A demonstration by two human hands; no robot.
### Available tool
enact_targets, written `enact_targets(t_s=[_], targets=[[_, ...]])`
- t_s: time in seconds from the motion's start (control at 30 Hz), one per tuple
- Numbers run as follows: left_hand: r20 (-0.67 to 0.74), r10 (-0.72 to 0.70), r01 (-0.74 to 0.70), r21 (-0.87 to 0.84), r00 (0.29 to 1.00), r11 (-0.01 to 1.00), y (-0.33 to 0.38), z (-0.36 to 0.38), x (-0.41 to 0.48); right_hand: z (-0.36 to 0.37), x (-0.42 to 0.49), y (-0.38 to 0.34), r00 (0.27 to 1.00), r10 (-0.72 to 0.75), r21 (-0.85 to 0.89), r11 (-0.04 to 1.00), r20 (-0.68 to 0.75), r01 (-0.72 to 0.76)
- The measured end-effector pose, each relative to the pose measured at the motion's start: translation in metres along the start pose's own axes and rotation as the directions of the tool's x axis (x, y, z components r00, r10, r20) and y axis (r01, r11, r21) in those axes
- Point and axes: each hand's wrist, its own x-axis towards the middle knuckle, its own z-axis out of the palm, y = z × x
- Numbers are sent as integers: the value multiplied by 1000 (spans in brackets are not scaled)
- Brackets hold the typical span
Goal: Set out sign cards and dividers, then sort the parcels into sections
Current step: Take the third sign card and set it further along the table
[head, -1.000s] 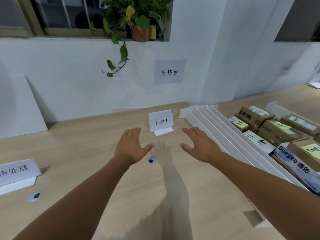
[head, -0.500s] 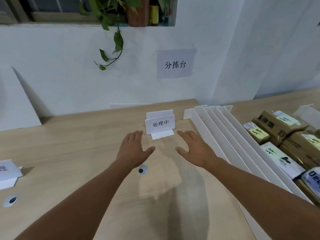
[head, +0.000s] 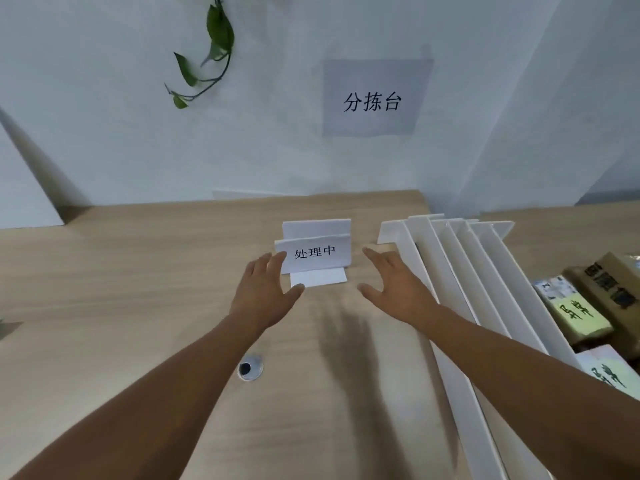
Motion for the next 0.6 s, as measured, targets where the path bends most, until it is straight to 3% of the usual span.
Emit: enact_targets(t_s=[0.13, 0.3, 0.6], targets=[[4, -106, 106, -68, 994, 992, -9, 23, 56, 28, 58, 19, 1000, 8, 48, 999, 4, -8], [0, -196, 194, -147, 981, 970, -24, 65, 104, 69, 116, 41, 998, -53, -14, 998, 25, 54], [7, -178, 173, -272, 984, 947, -42, 102, 129, 107, 145, 49, 999, -49, 22, 999, 20, 48]])
